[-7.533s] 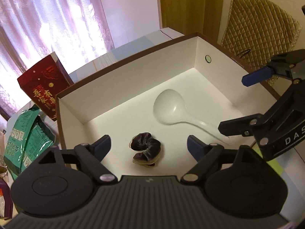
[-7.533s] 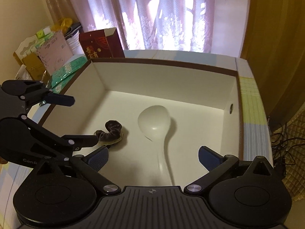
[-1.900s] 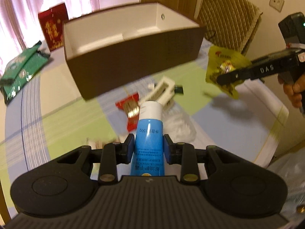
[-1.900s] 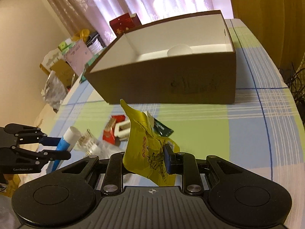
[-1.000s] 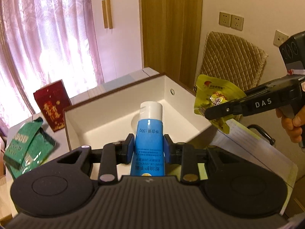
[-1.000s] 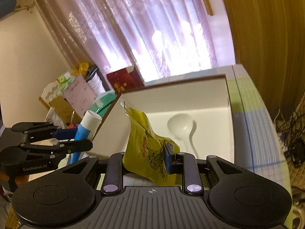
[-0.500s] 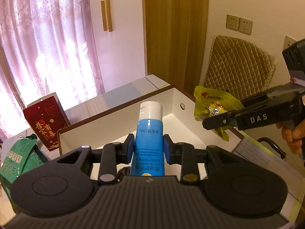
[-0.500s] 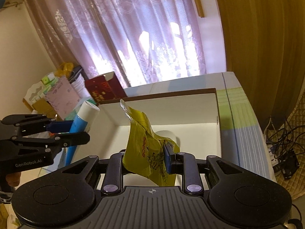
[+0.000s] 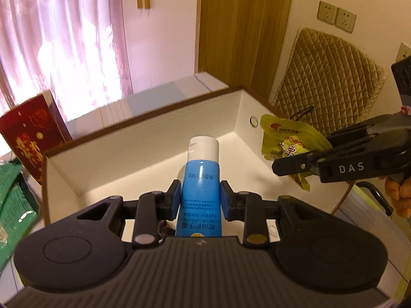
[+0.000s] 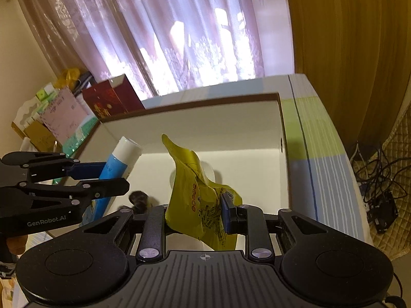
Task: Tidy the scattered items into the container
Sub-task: 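Carry the blue tube and yellow packet with both tools over the box, then open both tools to drop the tube and packet into the box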
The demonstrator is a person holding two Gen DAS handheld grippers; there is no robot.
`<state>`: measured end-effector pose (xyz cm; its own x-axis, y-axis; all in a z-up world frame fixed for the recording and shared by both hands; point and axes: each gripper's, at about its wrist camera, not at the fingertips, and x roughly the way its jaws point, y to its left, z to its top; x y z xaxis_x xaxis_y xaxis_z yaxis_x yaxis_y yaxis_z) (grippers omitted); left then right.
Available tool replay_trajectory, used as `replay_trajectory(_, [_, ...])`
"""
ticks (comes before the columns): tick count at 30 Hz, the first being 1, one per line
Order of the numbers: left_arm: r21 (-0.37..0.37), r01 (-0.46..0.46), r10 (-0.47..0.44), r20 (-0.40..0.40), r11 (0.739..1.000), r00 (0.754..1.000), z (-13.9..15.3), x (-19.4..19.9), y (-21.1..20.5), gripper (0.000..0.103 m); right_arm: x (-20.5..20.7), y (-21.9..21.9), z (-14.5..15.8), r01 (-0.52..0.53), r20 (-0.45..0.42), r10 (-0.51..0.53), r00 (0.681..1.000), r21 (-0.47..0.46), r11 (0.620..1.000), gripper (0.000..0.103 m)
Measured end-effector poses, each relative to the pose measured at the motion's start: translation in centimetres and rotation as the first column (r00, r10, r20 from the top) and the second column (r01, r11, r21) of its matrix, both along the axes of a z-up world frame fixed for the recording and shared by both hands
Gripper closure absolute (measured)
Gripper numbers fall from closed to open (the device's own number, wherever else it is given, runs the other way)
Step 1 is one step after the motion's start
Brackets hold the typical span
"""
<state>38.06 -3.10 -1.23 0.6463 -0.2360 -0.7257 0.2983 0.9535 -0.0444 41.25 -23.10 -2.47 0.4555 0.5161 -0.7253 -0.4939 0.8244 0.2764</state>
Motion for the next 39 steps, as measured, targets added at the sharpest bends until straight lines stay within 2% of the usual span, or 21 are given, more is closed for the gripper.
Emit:
replay_trajectory(10, [0.010, 0.004, -0.003, -0.093, 1.000, 0.996, -2.8, 1.9, -1.1, 0.076, 0.7, 0.6, -1.5, -0.021, -0.008, 0.020, 1.000, -0.073, 0.997, 0.075])
replay_trajectory(16, [0.023, 0.010, -0.006, -0.172, 1.000, 0.985, -4.4, 2.4, -1.2, 0.075, 0.9, 0.9, -1.7, -0.043, 0.002, 0.043, 0.999, -0.101, 0.994, 0.075])
replay_trajectory(24, [0.030, 0.007, -0.002, -0.160, 1.000, 0.987, -3.9, 2.3, -0.4, 0.076, 0.5, 1.8, -1.8, -0.099, 0.029, 0.106, 0.994, -0.182, 0.978, 0.075])
replay_trajectory(39, [0.052, -0.061, 0.068, -0.140, 0.997, 0.988, -2.8, 1.5, 2.4, 0.076, -0.3, 4.2, -1.7, -0.208, 0.097, 0.262, 0.960, -0.378, 0.902, 0.075])
